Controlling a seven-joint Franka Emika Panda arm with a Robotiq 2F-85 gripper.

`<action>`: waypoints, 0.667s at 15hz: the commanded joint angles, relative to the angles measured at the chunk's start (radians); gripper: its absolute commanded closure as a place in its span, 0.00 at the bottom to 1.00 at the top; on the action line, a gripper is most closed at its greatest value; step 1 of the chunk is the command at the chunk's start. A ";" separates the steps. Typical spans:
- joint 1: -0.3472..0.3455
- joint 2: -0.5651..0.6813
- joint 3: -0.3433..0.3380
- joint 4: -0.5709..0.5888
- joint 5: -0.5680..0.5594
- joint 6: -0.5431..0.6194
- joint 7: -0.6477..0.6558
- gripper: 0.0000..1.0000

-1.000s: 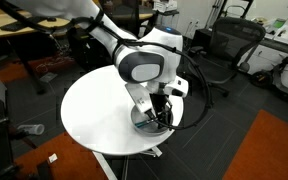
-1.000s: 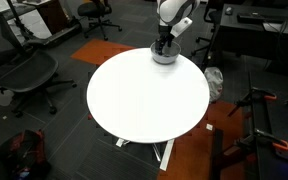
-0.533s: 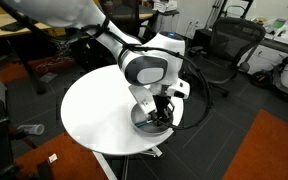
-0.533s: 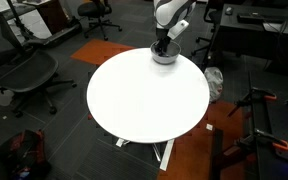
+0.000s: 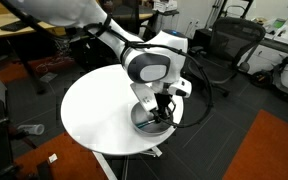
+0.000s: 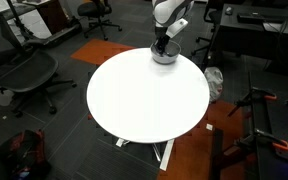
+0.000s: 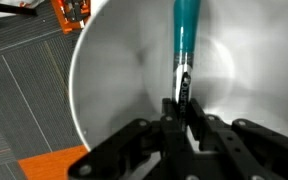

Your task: Remove the marker from the bowl and put it on the table

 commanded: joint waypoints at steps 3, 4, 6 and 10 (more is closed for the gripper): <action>0.054 -0.174 -0.036 -0.133 -0.042 0.021 0.074 0.95; 0.066 -0.205 -0.044 -0.156 -0.052 0.023 0.088 0.95; 0.087 -0.282 -0.050 -0.224 -0.068 0.024 0.100 0.95; 0.145 -0.430 -0.048 -0.378 -0.122 0.050 0.132 0.95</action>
